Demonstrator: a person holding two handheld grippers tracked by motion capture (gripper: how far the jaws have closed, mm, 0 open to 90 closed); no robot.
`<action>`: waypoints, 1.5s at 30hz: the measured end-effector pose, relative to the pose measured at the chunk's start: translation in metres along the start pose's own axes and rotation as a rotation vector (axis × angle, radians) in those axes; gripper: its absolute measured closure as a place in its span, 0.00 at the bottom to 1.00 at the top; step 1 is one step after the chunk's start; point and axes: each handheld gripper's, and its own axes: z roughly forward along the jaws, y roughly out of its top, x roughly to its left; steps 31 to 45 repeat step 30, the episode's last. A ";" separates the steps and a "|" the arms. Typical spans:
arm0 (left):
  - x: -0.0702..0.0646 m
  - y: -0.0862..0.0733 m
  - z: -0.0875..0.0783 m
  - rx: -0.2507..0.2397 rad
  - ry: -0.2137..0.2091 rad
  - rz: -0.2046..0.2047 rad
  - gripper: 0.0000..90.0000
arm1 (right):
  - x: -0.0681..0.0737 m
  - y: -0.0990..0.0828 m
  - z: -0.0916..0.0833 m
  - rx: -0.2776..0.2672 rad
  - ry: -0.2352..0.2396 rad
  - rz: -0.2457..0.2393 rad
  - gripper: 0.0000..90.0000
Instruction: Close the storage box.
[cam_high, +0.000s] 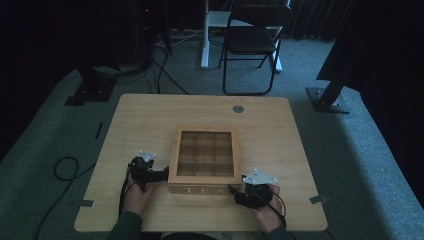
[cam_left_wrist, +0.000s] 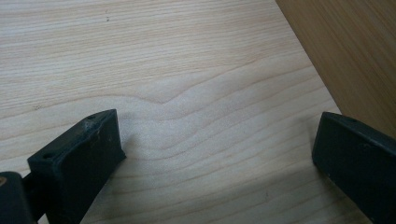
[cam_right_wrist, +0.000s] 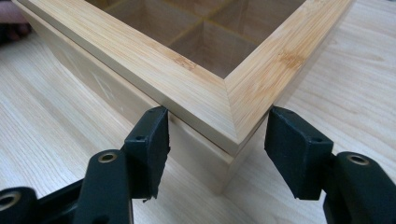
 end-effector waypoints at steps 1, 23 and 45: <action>0.000 0.000 0.000 0.000 0.000 0.000 0.02 | 0.001 -0.001 0.001 0.005 -0.008 -0.006 0.45; 0.000 0.000 0.000 0.000 0.000 0.000 0.02 | -0.028 -0.002 -0.022 -0.149 -0.096 0.098 0.43; 0.000 0.001 0.001 0.000 -0.003 0.004 0.02 | -0.065 -0.008 0.008 -0.088 -0.201 0.195 0.42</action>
